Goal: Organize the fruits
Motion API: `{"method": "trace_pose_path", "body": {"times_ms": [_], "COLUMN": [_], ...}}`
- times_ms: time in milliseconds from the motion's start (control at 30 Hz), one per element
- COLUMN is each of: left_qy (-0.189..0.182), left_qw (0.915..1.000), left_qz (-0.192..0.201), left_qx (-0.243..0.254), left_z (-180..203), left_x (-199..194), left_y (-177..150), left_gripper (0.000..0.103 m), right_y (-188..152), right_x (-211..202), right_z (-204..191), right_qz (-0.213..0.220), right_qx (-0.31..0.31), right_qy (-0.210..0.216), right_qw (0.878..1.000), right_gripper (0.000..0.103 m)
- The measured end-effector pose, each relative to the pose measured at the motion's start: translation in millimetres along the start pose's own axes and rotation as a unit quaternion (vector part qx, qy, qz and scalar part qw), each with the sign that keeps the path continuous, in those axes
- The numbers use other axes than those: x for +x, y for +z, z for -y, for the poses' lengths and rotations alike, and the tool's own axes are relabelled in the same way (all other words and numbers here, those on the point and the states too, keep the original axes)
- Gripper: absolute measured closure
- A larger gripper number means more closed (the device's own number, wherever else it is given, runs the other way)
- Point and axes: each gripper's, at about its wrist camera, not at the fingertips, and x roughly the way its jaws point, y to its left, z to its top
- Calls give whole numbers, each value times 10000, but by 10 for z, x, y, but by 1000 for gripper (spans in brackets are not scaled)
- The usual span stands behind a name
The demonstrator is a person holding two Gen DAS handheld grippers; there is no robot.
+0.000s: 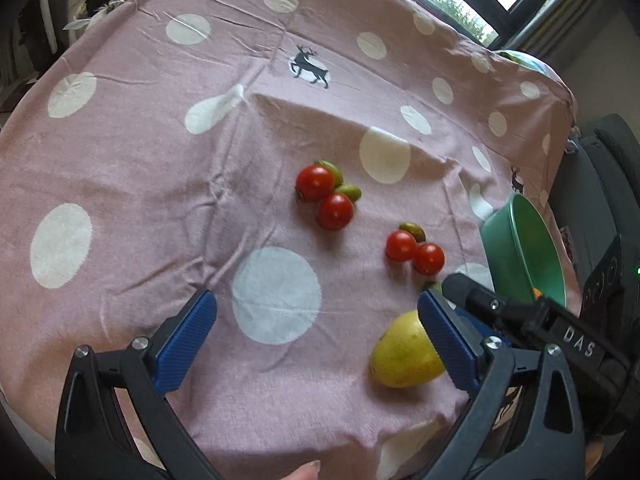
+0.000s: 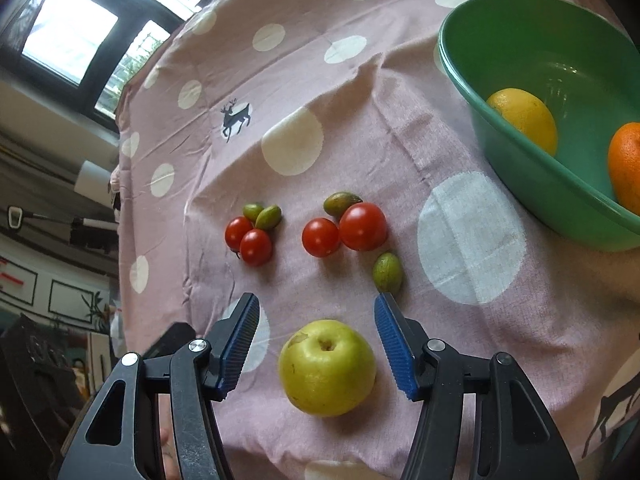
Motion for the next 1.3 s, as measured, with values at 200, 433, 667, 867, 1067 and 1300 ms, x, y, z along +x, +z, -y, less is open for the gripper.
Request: {"method": "trace_pose_path", "body": {"times_ms": [200, 433, 667, 867, 1067, 1300], "left_qy": [-465, -756, -1040, -1016, -1007, -904], "left_qw": [9979, 9942, 9903, 9890, 9890, 9907], "left_qz": [-264, -625, -786, -939, -939, -796], "left_qx": [356, 431, 480, 531, 535, 640], "left_z": [195, 301, 331, 388, 388, 442], "left_x": [75, 233, 276, 357, 397, 341], "left_y": [-171, -286, -317, -367, -375, -368], "left_gripper": [11, 25, 43, 50, 51, 55], "right_y": [-11, -44, -43, -55, -69, -90], "right_x": [-75, 20, 133, 151, 243, 240], "right_z": [83, 43, 69, 72, 85, 31], "right_qz": [-16, -319, -466, -511, -672, -601], "right_qx": [52, -131, -91, -163, -141, -305], "right_qy": [187, 530, 447, 440, 421, 277], "right_qw": [9998, 9980, 9979, 9976, 9967, 9973], "right_gripper": [42, 42, 42, 42, 42, 42]}}
